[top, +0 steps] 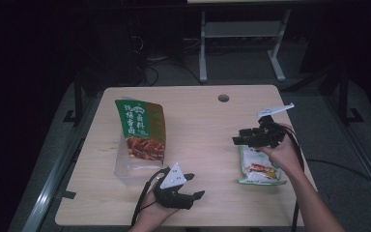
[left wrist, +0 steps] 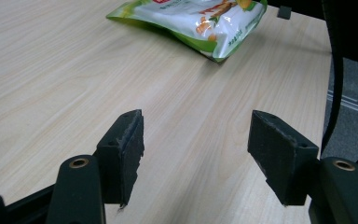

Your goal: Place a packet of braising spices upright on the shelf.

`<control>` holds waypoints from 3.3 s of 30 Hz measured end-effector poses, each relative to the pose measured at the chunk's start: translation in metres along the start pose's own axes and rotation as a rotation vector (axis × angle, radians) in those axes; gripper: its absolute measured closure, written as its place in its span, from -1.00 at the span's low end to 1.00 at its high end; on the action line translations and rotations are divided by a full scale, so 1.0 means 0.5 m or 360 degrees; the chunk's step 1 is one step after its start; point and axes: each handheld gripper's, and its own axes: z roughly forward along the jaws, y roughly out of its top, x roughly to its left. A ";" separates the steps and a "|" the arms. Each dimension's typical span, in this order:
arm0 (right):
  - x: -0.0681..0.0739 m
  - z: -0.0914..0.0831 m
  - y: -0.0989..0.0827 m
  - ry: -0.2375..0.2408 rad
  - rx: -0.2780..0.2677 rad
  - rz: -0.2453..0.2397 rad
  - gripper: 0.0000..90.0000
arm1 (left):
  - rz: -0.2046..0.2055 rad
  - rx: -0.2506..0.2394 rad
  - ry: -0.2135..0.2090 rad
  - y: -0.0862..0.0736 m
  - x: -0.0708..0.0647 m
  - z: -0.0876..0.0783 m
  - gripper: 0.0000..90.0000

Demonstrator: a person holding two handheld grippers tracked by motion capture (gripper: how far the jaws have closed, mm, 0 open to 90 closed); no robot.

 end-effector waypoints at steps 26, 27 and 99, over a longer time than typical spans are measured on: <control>-0.143 -0.116 -0.183 -0.0433 0.0125 0.0429 -0.04 | -0.0024 0.0006 0.0026 -0.003 0.000 0.005 -0.26; -0.147 -0.116 -0.189 -0.0438 0.0135 0.0462 -0.04 | -0.0023 0.0008 0.0026 -0.003 0.000 0.005 -0.26; 0.093 -0.126 -0.118 -0.0018 -0.0239 0.0013 0.99 | -0.0482 -0.0144 -0.0271 0.111 0.051 0.159 0.64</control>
